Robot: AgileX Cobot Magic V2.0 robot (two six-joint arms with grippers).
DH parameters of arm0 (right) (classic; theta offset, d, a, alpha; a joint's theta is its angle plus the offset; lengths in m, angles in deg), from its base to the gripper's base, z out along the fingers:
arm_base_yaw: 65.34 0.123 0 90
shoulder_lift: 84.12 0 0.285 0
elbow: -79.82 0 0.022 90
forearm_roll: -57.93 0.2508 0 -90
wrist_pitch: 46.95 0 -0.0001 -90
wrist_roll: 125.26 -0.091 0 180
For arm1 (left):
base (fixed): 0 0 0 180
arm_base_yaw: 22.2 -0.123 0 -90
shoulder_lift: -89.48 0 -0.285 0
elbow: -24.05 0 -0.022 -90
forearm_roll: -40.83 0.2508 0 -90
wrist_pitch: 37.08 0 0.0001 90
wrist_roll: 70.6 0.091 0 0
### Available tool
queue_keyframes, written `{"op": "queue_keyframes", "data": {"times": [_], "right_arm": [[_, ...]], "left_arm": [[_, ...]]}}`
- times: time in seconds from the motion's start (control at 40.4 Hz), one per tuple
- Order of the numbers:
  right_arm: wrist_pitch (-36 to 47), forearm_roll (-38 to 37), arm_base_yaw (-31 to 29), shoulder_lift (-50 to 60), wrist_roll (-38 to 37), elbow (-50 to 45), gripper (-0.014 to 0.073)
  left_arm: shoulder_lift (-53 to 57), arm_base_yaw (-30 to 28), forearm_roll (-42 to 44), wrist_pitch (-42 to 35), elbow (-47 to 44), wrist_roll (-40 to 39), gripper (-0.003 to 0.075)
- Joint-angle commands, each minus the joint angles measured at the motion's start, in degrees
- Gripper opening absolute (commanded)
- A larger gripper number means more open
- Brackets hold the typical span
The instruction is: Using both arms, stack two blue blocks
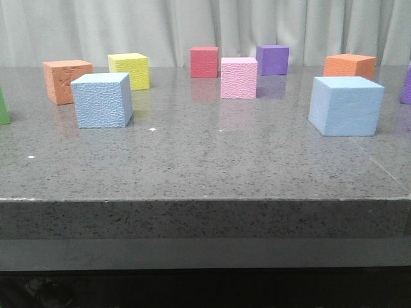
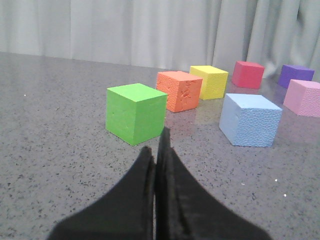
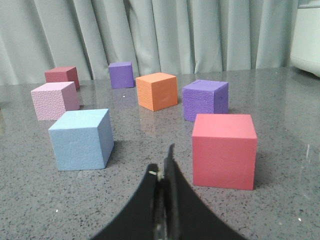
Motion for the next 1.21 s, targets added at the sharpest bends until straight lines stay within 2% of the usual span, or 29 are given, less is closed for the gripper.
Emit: {"op": "queue_keyframes", "data": {"times": [0.0, 0.173, 0.371, 0.544, 0.643, 0.766, 1.187], "right_arm": [[5.52, -0.61, -0.04, 1.13, 0.11, 0.09, -0.0068], [2.09, -0.44, -0.04, 1.13, 0.11, 4.07, -0.0068], [-10.29, -0.51, -0.04, -0.78, 0.11, 17.68, -0.0068], [-20.53, -1.10, -0.04, -8.74, 0.66, 30.32, -0.0068], [-27.70, -1.10, -0.04, -14.23, 2.17, 36.14, -0.0068], [-34.32, -1.05, -0.04, -20.07, 2.38, 39.92, -0.0068], [-35.64, -1.05, -0.04, -28.03, 2.57, 39.41, -0.0067]], "left_arm": [[1.33, 0.04, -0.11, -6.48, -1.60, -0.25, -0.0018], [1.25, 0.04, -1.15, -4.82, 4.52, -0.25, -0.0018], [-2.64, 0.04, -1.05, 7.53, 19.21, -0.25, -0.0018], [-11.59, 0.04, -1.05, 19.95, 32.82, -0.25, -0.0018], [-16.04, 0.04, -1.05, 25.61, 37.39, -0.25, -0.0018], [-19.96, 0.04, -1.05, 25.26, 38.57, -0.25, -0.0018], [-24.89, 0.04, -1.05, 25.48, 37.78, -0.25, -0.0013]]}}
